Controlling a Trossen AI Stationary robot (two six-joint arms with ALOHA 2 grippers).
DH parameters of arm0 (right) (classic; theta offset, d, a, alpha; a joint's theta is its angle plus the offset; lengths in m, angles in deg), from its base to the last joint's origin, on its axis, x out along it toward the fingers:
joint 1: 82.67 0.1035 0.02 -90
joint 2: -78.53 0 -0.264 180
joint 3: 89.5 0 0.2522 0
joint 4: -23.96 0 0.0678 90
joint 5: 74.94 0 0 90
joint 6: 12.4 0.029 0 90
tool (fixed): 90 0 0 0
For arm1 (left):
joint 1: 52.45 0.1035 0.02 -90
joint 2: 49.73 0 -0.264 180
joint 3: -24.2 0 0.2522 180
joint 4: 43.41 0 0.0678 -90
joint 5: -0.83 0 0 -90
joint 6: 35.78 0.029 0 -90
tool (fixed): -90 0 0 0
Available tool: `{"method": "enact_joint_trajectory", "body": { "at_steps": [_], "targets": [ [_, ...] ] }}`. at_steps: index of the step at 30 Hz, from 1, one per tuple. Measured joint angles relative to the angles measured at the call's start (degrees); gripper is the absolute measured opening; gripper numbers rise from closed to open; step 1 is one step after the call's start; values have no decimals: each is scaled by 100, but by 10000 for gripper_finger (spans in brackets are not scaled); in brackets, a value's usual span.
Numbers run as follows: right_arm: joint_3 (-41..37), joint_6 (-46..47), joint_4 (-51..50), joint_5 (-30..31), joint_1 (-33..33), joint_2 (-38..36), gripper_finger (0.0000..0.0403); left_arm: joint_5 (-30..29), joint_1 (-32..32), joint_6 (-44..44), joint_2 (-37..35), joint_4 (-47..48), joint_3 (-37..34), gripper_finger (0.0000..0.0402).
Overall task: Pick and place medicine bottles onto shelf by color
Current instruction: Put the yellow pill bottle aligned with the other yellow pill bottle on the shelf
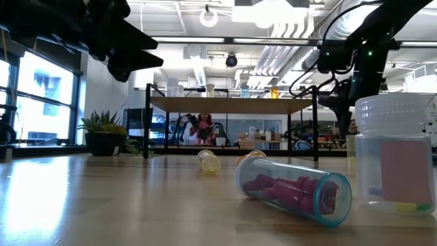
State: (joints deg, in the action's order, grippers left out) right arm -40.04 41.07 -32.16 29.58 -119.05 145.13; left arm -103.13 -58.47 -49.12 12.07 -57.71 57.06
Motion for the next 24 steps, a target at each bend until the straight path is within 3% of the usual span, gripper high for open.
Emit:
{"method": "enact_joint_trajectory", "body": {
  "at_steps": [13,24],
  "targets": [
    [0,-50,2,2,0,156,244,-5,0,-8,0,-1,0,216],
    [0,-105,2,93,0,156,127,-15,0,-4,0,1,0,216]
  ]
}}
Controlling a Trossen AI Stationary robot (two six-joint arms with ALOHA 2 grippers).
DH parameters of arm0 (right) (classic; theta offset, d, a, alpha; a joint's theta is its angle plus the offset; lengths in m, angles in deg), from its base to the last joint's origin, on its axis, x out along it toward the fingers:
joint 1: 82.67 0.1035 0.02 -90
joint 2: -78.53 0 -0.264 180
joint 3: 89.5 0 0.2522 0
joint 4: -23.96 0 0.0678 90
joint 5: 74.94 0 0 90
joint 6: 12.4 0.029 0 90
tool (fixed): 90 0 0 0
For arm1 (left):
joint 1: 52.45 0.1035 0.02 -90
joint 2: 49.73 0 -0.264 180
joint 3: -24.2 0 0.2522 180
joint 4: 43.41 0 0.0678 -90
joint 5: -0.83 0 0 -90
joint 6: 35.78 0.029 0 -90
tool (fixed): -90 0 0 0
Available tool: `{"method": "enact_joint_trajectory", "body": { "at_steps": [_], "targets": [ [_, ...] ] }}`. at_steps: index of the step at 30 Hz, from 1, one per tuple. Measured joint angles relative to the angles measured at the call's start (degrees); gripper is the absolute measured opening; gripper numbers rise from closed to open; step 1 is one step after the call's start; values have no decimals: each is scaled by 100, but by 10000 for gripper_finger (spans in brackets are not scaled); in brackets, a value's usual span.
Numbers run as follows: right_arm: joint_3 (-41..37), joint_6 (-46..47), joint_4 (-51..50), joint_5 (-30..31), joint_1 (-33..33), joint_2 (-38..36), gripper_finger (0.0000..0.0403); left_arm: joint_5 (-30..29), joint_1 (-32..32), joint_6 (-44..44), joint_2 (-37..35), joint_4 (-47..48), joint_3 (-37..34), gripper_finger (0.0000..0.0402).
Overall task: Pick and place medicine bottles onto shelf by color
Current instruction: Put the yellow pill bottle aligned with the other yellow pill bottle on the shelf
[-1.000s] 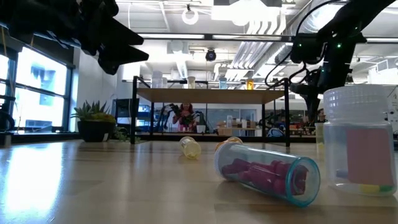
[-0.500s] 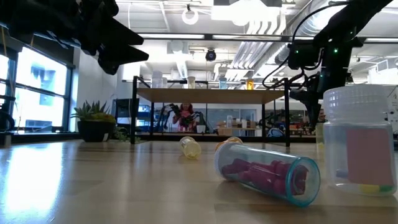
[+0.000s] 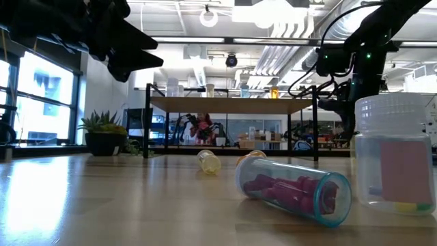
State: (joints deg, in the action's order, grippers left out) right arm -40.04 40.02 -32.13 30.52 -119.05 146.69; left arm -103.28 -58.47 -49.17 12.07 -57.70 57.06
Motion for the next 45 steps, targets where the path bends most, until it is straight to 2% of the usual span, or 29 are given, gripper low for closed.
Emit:
{"method": "enact_joint_trajectory", "body": {
  "at_steps": [5,13,30,37,45],
  "targets": [
    [0,-60,0,58,0,0,103,0,0,0,0,0,0,216],
    [0,-256,-12,50,0,-99,109,0,0,-3,0,-2,0,216],
    [19,-493,-79,-216,4,-1504,106,2,0,0,0,-2,0,216],
    [513,-643,-320,-175,173,-1609,106,2,-1,0,0,-4,0,216],
    [1179,-643,-944,333,434,-1609,106,2,-2,0,0,-4,0,216]
  ]
}}
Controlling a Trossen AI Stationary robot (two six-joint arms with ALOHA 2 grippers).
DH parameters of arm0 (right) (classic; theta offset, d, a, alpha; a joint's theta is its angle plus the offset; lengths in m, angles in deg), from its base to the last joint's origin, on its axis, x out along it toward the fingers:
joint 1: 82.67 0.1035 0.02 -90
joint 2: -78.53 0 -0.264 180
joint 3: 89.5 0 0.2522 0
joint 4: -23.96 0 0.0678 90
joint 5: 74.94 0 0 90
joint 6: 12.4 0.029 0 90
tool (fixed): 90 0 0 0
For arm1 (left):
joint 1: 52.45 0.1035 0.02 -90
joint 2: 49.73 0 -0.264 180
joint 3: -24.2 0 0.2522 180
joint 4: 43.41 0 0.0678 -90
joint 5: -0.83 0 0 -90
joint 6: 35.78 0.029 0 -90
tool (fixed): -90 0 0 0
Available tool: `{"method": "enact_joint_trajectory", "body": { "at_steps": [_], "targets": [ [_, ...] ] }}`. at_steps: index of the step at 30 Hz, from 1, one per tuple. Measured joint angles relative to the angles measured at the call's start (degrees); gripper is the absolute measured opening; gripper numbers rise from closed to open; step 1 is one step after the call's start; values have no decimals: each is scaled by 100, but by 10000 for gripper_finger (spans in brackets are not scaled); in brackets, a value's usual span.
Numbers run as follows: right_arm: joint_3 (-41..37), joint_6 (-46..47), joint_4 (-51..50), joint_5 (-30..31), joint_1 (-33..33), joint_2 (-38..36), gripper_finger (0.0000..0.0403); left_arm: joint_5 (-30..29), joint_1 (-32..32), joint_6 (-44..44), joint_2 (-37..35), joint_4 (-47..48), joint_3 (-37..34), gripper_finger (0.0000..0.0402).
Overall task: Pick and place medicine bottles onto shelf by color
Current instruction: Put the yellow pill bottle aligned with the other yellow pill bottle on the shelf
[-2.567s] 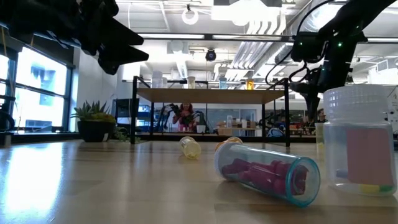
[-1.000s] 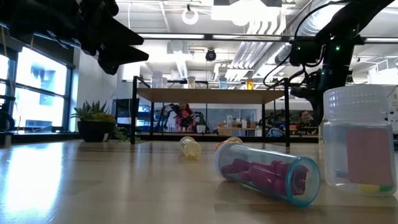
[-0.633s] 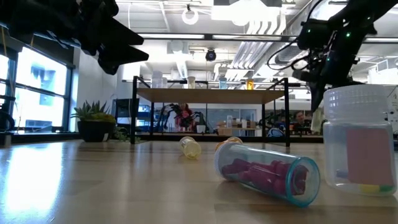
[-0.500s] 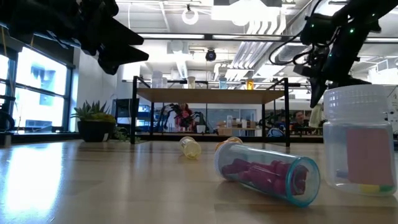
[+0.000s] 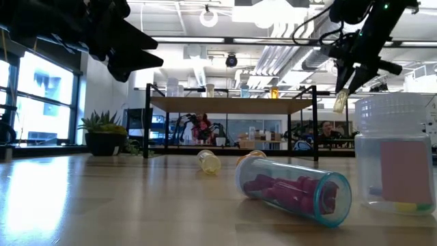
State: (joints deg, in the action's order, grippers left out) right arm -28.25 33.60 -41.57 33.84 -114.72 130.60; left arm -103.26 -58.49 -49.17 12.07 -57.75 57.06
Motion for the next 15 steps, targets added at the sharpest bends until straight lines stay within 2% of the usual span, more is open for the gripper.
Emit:
{"method": "enact_joint_trajectory", "body": {
  "at_steps": [15],
  "targets": [
    [958,-500,-74,42,40,5,106,0,0,0,0,0,0,216]
  ]
}}
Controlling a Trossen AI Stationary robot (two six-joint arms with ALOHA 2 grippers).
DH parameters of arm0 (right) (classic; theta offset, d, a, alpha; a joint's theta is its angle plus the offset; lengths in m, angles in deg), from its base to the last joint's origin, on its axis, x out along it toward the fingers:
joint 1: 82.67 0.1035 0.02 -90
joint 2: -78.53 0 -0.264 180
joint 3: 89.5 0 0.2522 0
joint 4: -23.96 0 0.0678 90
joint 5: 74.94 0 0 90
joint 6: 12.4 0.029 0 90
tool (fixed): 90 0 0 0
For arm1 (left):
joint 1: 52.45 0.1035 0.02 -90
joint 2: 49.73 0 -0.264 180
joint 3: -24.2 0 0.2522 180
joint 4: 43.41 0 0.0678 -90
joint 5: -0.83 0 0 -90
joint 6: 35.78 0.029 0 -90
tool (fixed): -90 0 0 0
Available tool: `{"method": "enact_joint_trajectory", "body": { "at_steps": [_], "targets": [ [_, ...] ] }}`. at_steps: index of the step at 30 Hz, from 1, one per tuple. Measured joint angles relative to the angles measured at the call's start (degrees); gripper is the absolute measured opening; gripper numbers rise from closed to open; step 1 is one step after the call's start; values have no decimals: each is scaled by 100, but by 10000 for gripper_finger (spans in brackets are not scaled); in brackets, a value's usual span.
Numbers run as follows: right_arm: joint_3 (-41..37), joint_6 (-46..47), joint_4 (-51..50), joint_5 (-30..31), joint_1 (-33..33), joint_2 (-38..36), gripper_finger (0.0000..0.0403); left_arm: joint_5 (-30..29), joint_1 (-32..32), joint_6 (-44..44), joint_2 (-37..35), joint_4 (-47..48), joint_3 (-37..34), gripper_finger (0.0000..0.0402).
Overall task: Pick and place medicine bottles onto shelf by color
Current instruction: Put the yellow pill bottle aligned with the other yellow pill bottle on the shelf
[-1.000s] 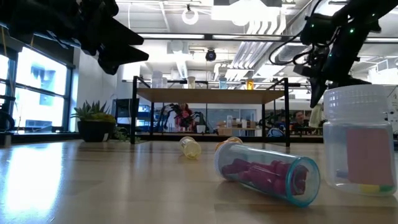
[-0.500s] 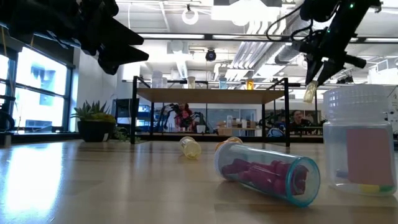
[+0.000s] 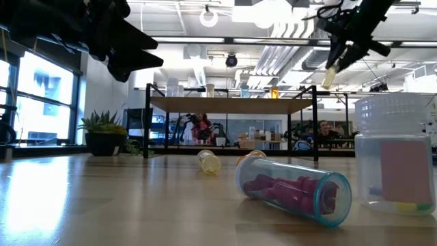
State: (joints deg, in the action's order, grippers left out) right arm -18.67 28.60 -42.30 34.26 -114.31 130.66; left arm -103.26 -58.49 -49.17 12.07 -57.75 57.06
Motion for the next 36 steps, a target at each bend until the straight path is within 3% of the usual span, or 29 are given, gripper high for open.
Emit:
{"method": "enact_joint_trajectory", "body": {
  "at_steps": [12,27,36],
  "targets": [
    [1164,-522,43,177,289,850,106,-13,4,0,0,2,0,216],
    [3901,-1572,-425,173,687,3338,106,-26,676,-902,2,995,2,216],
    [5767,-2144,-1083,-216,783,4936,106,-3,833,-1003,2,1198,2,216]
  ]
}}
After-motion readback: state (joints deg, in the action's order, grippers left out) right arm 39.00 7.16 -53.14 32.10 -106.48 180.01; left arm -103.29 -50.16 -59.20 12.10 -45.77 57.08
